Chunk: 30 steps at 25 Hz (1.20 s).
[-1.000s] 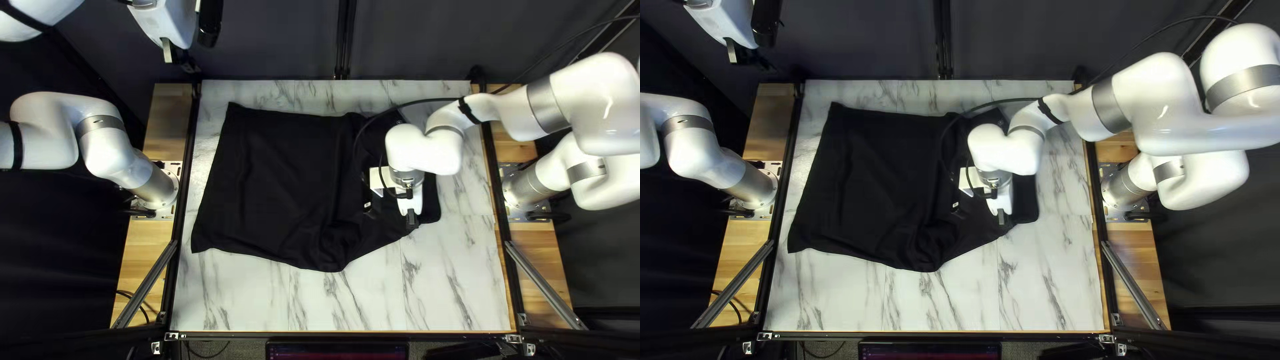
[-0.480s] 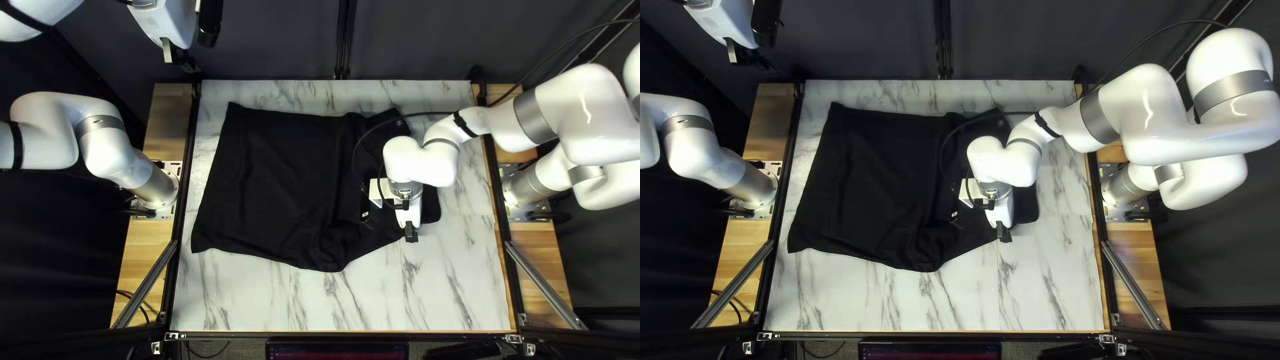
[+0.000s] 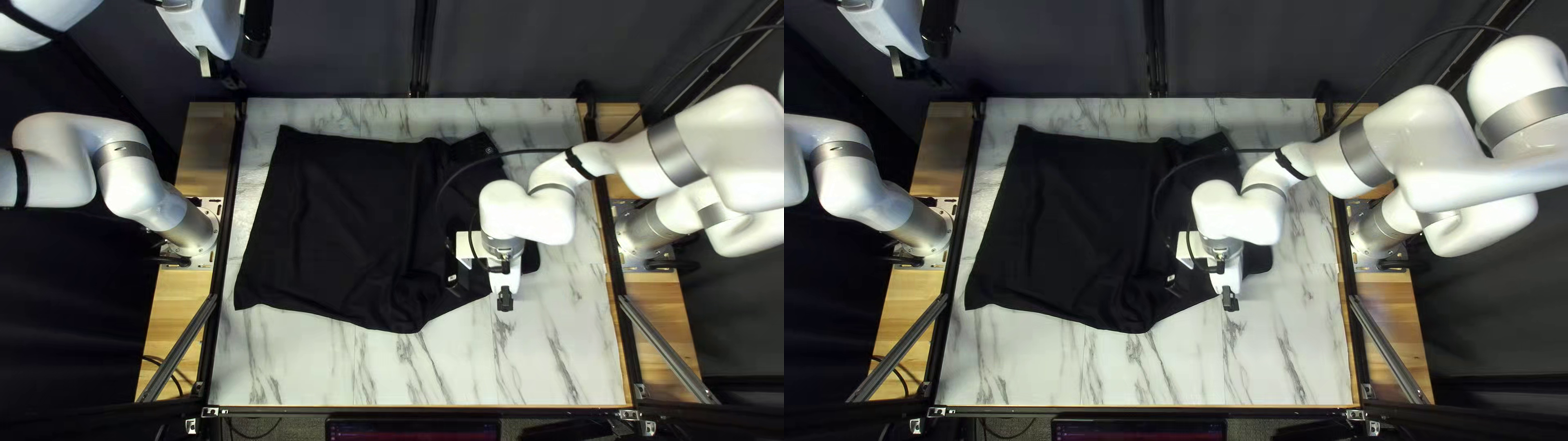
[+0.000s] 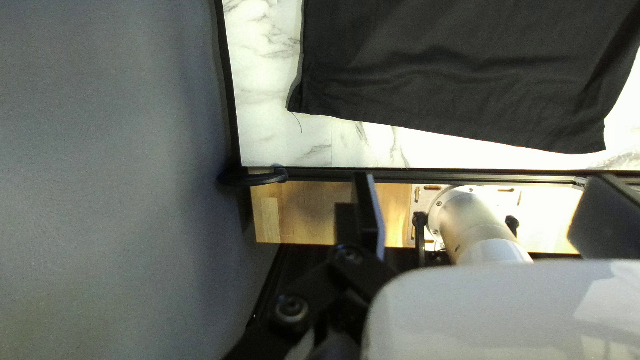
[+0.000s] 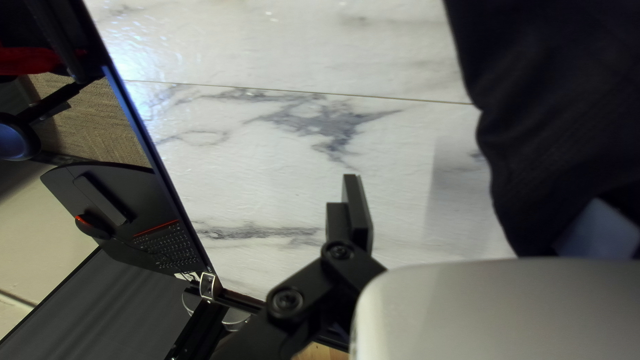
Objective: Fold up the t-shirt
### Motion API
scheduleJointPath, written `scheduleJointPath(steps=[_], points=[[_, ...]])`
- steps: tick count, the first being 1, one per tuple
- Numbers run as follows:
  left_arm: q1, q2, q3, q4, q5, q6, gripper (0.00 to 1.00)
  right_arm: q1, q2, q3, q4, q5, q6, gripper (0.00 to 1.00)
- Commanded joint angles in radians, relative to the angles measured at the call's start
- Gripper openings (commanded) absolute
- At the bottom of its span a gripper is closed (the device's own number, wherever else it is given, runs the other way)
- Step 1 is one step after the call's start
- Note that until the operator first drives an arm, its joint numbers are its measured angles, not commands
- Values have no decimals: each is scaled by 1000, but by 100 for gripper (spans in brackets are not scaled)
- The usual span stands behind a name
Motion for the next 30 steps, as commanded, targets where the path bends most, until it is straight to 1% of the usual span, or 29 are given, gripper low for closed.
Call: scheduleJointPath(steps=[1,4,7,8,9,10,11,12,13,14,18,22,27,30], points=[[0,0,0,0,0,0,100,24,-28,45,23,-39,3,0],[0,0,0,0,0,0,100,43,-46,66,28,-57,21,0],[0,0,0,0,0,0,100,84,-80,94,24,-78,70,0],[0,0,0,0,0,0,100,115,-105,113,20,-90,110,0],[0,0,0,0,0,0,100,125,-114,120,18,-96,125,0],[0,0,0,0,0,0,100,164,-141,144,20,-114,167,0],[0,0,0,0,0,0,100,185,-155,157,21,-127,190,0],[0,0,0,0,0,0,100,198,-163,166,23,-135,202,7],[0,0,0,0,0,0,100,215,-174,178,28,-146,218,55],[0,0,0,0,0,0,100,222,-177,182,30,-150,223,99],[0,0,0,0,0,0,100,228,-185,185,36,-157,230,100],[0,0,0,0,0,0,100,210,-178,190,55,-167,189,100],[0,0,0,0,0,0,100,149,-157,184,105,-158,82,100],[0,0,0,0,0,0,100,100,-134,186,164,-135,-8,100]])
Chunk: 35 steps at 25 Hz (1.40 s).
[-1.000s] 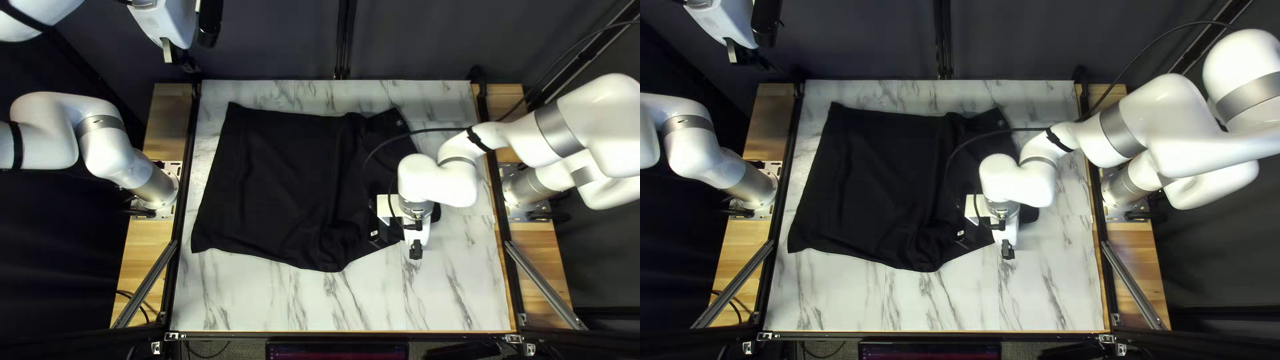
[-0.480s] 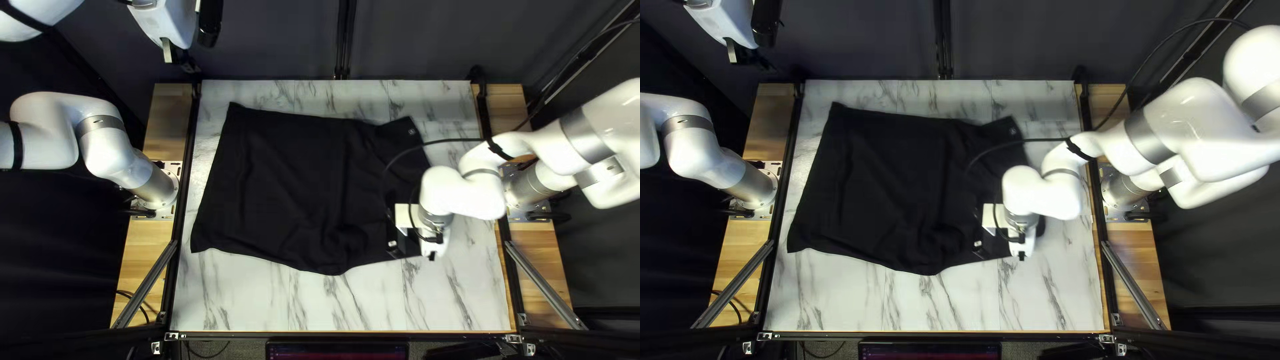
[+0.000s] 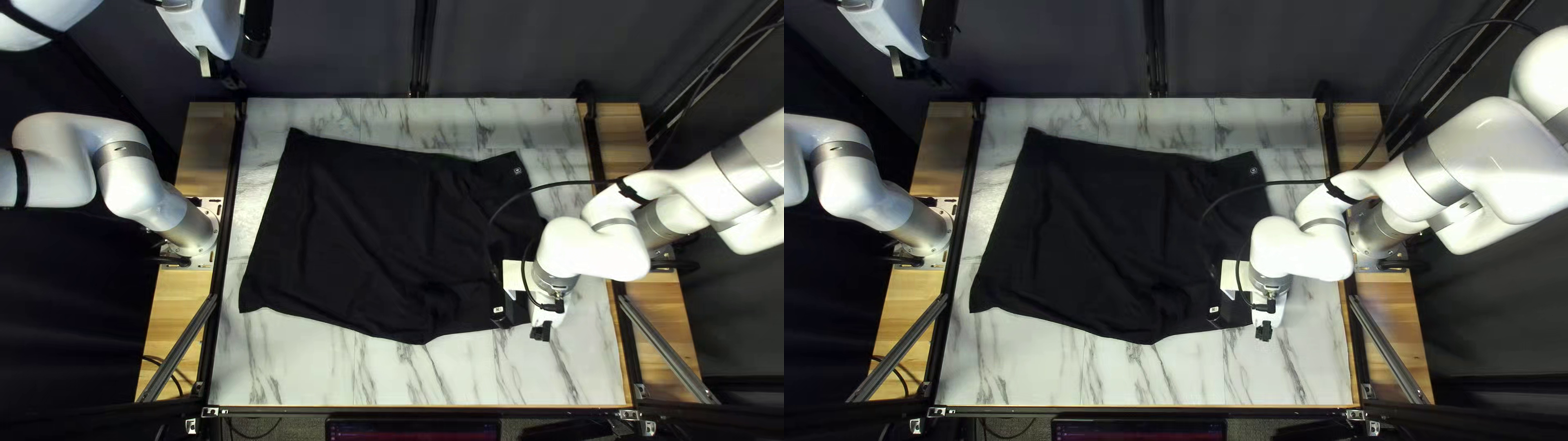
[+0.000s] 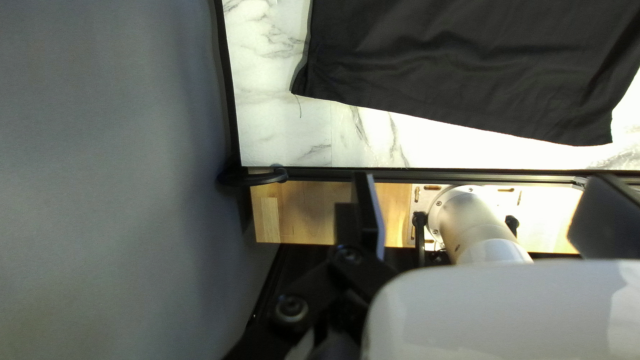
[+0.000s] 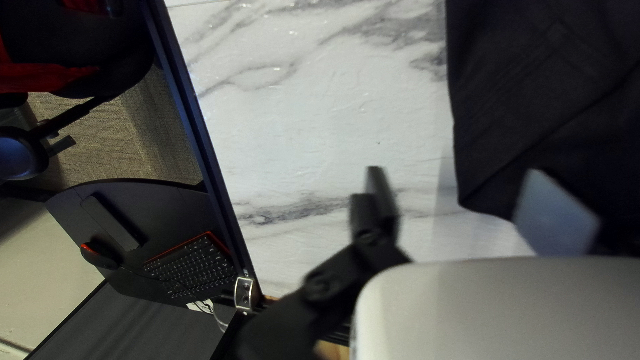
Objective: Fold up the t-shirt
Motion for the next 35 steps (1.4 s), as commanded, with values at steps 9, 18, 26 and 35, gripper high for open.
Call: scheduleJointPath(steps=[9,18,26,35], points=[[0,0,0,0,0,0,100,-50,124,-39,232,24,-220,100],[0,0,0,0,0,0,100,-4,87,-52,188,-2,-110,100],[0,0,0,0,0,0,100,-35,102,-25,237,-25,-198,100],[0,0,0,0,0,0,100,-30,167,-100,222,-32,-207,100]])
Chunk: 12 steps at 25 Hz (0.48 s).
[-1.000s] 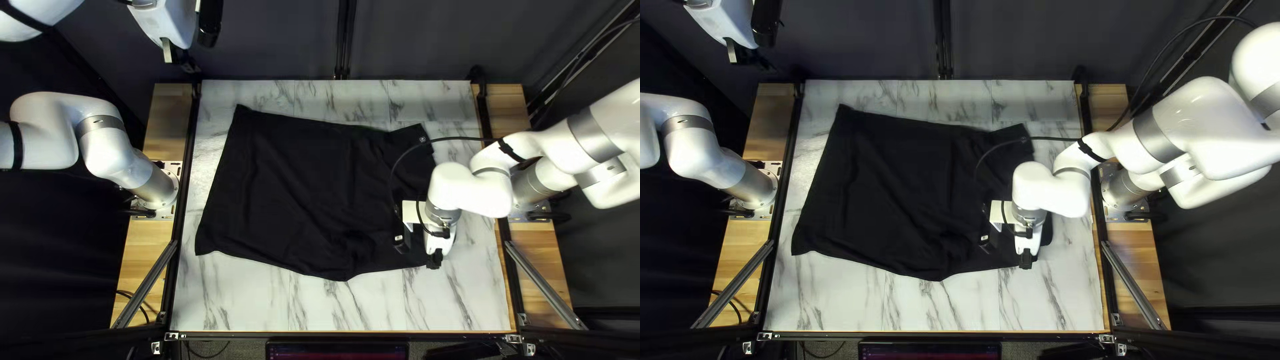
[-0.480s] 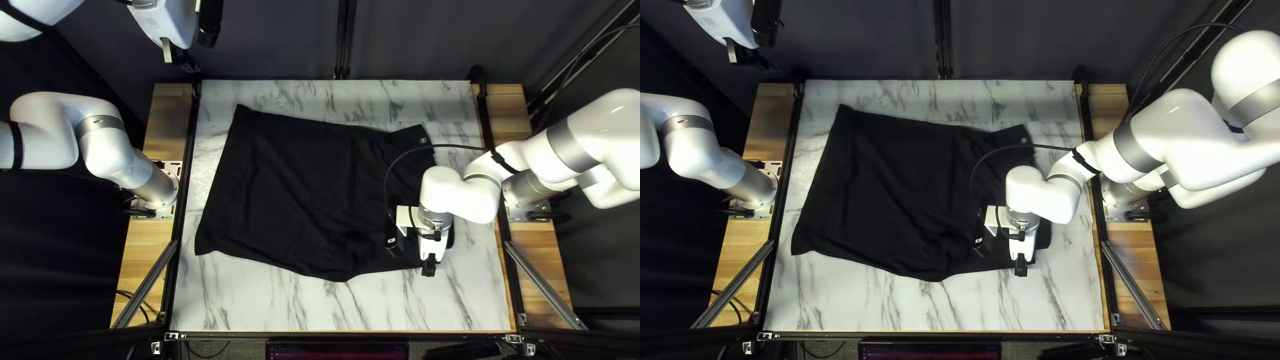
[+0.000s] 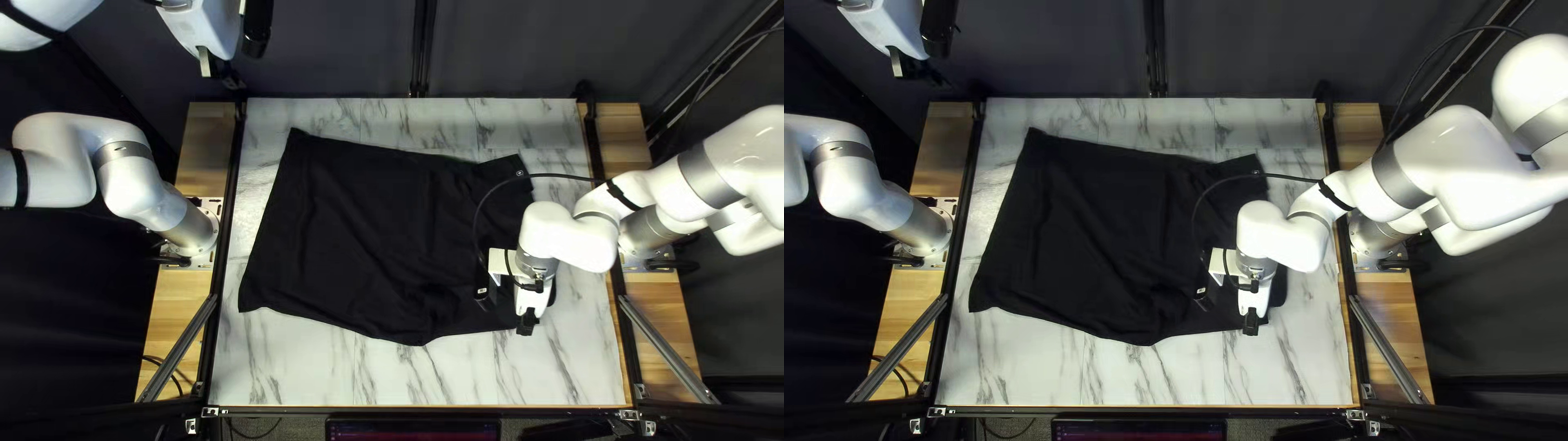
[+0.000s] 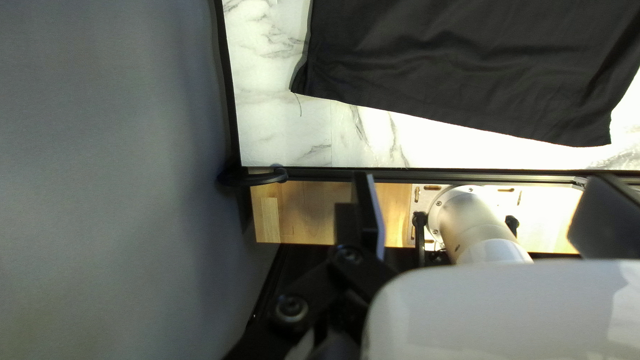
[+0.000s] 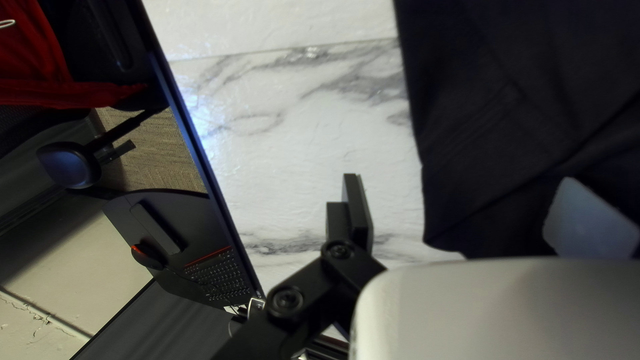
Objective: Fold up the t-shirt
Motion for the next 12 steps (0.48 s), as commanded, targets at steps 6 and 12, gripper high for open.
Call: scheduleJointPath(steps=[6,12], points=[[0,0,0,0,0,0,100,61,31,-33,16,-33,19,100],[0,0,0,0,0,0,100,95,-14,-7,-10,-46,87,9]])
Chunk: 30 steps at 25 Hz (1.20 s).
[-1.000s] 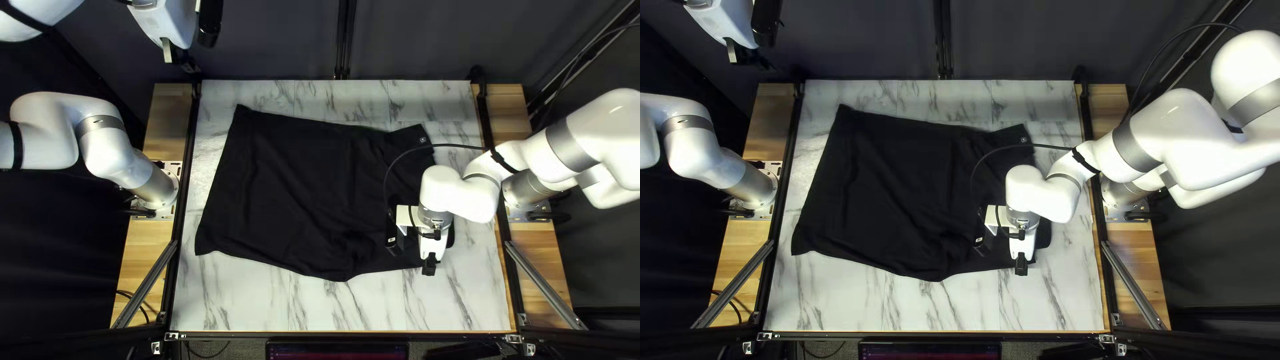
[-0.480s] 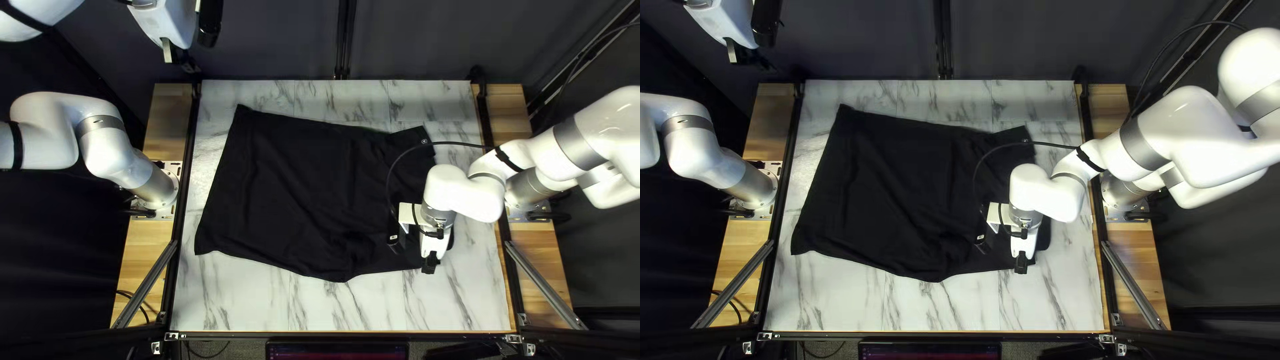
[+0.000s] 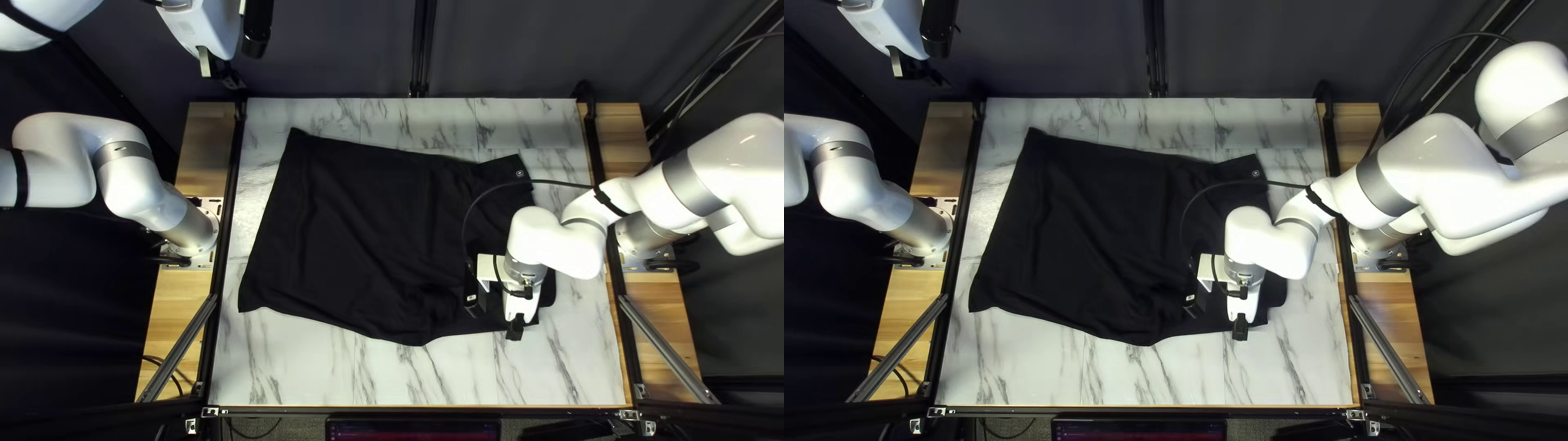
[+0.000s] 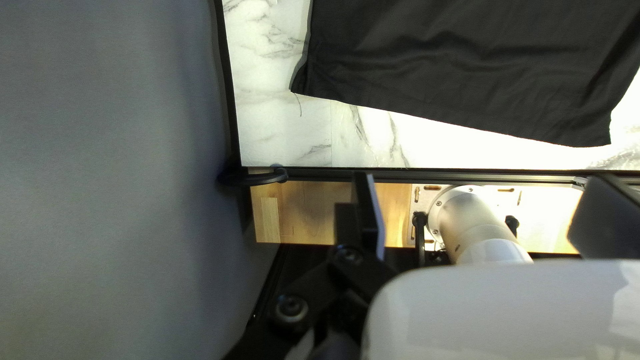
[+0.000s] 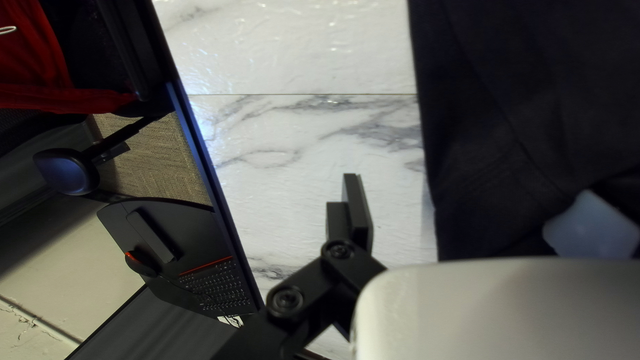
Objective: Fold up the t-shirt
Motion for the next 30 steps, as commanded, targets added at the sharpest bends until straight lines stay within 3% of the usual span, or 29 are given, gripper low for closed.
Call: scheduleJointPath(steps=[1,10,15,21,23,24,30], points=[[0,0,0,0,0,0,100,21,-31,19,-21,-12,47,3],[0,0,0,0,0,0,100,93,-56,9,-109,-61,194,0],[0,0,0,0,0,0,100,184,-74,39,-182,-138,338,0],[0,0,0,0,0,0,100,296,-107,138,-390,-281,599,2],[0,0,0,0,0,0,100,311,-124,165,-448,-304,661,78],[0,0,0,0,0,0,100,311,-129,171,-459,-308,669,100],[0,0,0,0,0,0,100,278,-139,161,-410,-289,586,100]])
